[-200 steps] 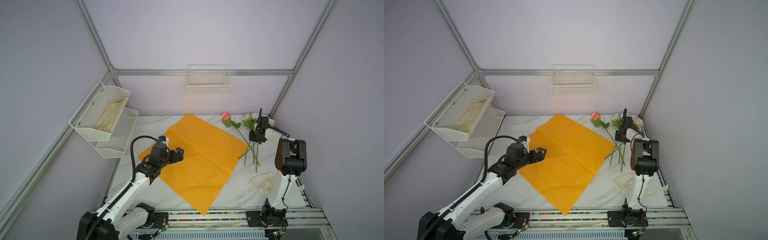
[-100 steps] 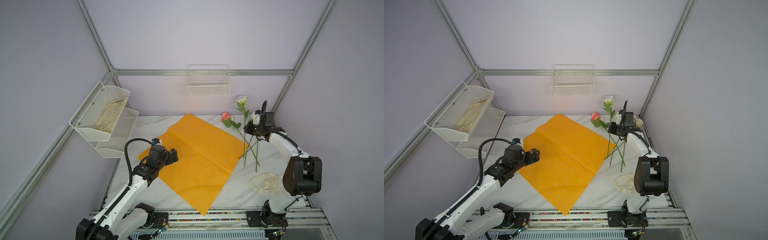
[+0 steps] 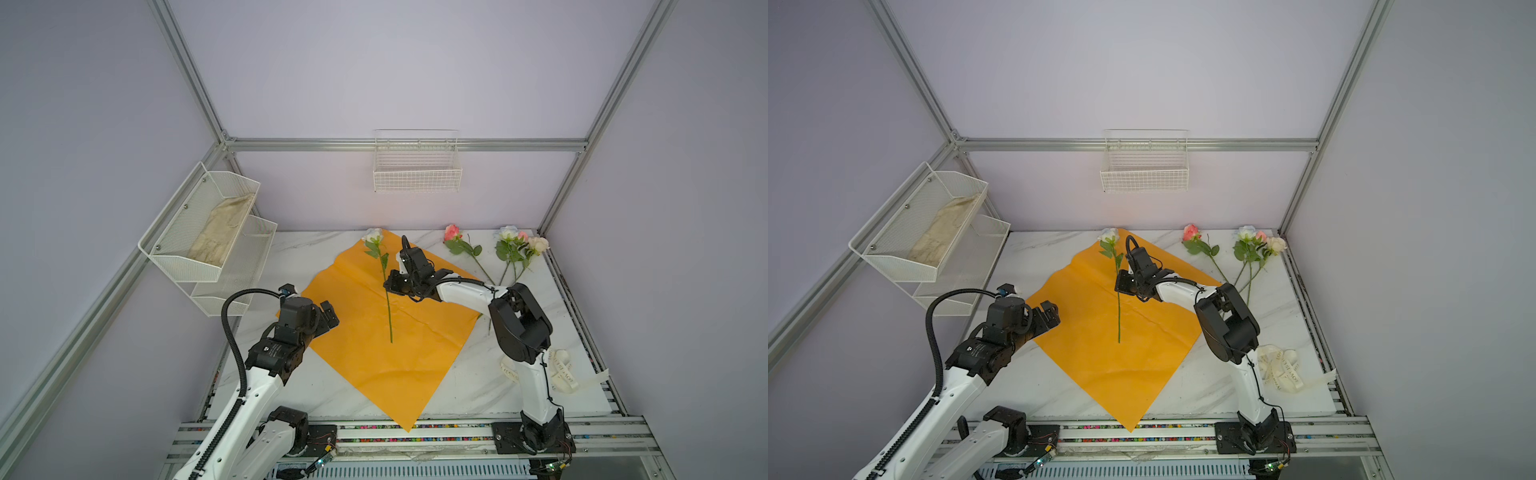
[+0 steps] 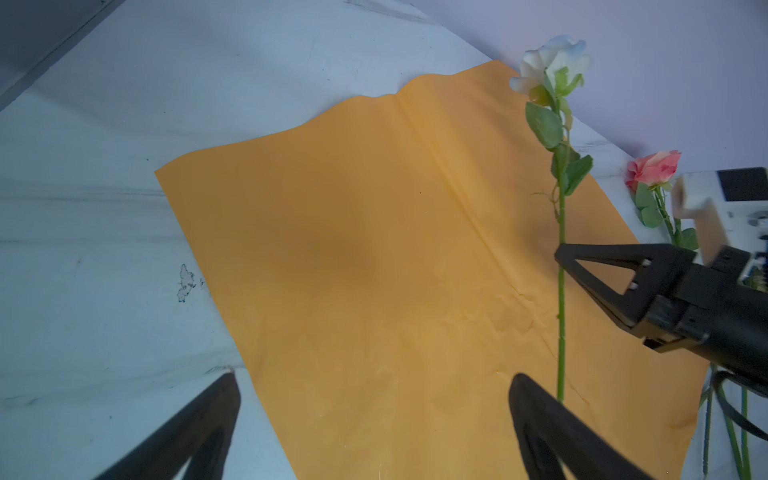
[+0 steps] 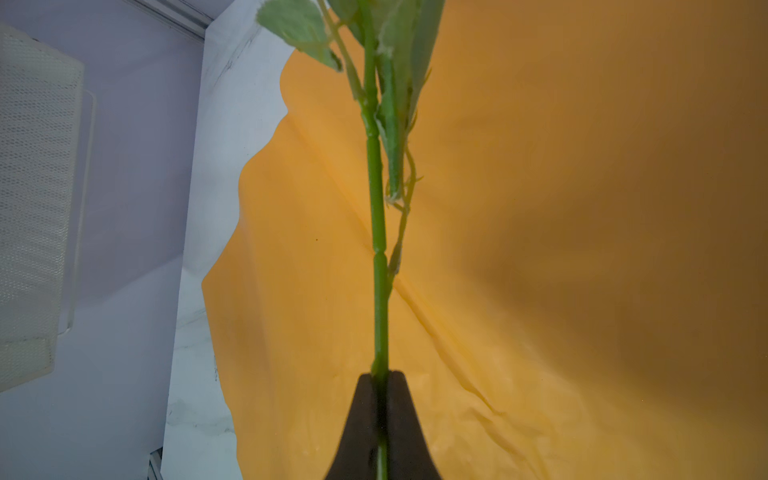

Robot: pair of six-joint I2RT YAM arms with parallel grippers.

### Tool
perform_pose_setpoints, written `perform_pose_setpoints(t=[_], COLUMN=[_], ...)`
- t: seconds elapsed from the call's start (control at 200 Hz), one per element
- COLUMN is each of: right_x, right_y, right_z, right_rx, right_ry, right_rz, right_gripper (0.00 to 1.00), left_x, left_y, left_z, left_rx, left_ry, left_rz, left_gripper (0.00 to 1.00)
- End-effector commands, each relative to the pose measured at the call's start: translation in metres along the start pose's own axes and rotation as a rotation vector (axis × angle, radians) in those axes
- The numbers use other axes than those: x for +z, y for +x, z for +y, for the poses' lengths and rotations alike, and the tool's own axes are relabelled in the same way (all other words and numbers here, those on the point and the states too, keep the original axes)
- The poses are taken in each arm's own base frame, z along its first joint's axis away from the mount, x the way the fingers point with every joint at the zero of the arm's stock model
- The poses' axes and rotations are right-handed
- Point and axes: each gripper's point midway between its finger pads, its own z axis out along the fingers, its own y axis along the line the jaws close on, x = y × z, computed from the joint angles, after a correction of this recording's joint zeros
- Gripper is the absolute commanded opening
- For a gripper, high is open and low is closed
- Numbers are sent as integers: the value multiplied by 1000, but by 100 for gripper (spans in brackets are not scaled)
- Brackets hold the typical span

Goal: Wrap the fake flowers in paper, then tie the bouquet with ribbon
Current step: 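Lay the white rose on the yellow paper and open the right gripper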

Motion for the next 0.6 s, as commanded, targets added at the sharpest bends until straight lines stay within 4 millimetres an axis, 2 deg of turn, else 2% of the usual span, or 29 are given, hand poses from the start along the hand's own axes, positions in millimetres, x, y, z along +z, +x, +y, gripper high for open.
perform_pose_setpoints(t=[0.0,0.13,0.255,0.505,0.595], right_x=[11,28,31,55,59], right_y=[-4,13,15,37,40], right_z=[4,-1,-11,-7,-14], right_rx=[53,60,75,-4,-8], right_ry=[59,114,170,140,172], right_rz=[-36,-18,-45,53,66], right_gripper=[0,0,0,0,0], left_x=[1,-2,-4,0,1], left_y=[8,8,4,4,5], left_z=[10,14,17,12,11], left_rx=[-19,-15,-11,1,-4], left_ry=[-22,-36,-50,-40,-36], left_rz=[6,-3,-20,-8,0], left_gripper=[99,100,100,100,100])
